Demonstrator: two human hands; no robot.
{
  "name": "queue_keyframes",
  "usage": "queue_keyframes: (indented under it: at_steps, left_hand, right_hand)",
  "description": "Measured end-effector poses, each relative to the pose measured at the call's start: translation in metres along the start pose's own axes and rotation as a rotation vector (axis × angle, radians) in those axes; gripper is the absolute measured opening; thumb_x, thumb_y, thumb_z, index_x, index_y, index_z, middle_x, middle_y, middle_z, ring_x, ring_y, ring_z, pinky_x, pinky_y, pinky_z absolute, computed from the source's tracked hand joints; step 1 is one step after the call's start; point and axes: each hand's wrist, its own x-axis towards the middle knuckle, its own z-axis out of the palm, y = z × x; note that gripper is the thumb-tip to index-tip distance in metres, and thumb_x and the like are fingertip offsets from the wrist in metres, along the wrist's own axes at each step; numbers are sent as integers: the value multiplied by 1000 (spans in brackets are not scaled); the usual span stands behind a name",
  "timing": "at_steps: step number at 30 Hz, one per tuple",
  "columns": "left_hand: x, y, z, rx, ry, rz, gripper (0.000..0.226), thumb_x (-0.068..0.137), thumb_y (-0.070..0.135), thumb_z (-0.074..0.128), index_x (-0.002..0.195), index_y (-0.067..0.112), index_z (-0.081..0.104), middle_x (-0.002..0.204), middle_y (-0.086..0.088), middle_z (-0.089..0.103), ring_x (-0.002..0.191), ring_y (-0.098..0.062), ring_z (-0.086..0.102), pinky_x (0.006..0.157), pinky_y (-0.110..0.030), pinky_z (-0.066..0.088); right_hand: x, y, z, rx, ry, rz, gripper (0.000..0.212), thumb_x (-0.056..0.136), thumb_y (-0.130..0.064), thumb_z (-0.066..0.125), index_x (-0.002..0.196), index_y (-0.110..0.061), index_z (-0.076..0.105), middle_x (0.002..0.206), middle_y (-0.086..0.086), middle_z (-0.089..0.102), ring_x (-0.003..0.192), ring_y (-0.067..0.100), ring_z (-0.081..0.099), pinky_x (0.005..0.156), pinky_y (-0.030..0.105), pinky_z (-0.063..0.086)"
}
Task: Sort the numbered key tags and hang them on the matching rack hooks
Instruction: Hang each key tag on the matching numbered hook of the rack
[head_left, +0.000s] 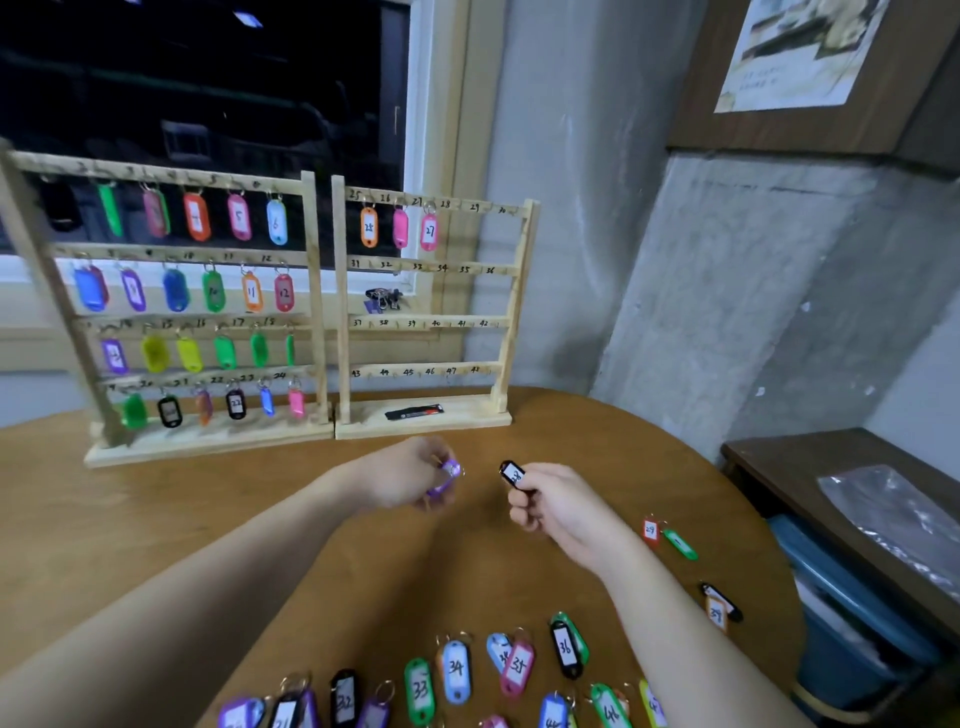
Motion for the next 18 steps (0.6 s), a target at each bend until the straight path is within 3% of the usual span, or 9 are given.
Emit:
queue_keyframes:
  at_steps: [6,9,13,18]
  left_hand:
    - [-10,10,-18,-29,45,-7,15,106,19,46,97,13,57,79,-2,63,69,-17,56,63,-26,44]
    - [-13,15,-25,-36,63,3,17,106,21,46,95,13,57,80,-2,61,67,-16,55,62,-25,44]
    - [-16,22,-32,-6,83,41,20,107,23,46,93,14,57,80,-2,61,66,-14,56,61,-24,45]
    - [-11,40,-51,-4,182,112,22,108,27,44,95,13,56,77,-1,63,65,-14,57,63,-28,45]
  right_hand:
    - [-2,-23,17,173,-57,-67,18,104,-22,58,88,-14,55,61,-4,35,54,14,38,57,26,28]
    - [-4,-32,21,236,-68,-94,14,102,-18,60,89,-11,59,64,0,47,56,13,43,56,25,32]
    - [-3,-47,24,365,-99,-99,11,101,-9,57,106,-3,65,70,4,60,57,13,48,54,23,32]
    - [7,-75,22,324,-100,-146,8,100,0,54,107,-2,57,87,11,73,60,13,52,56,23,34]
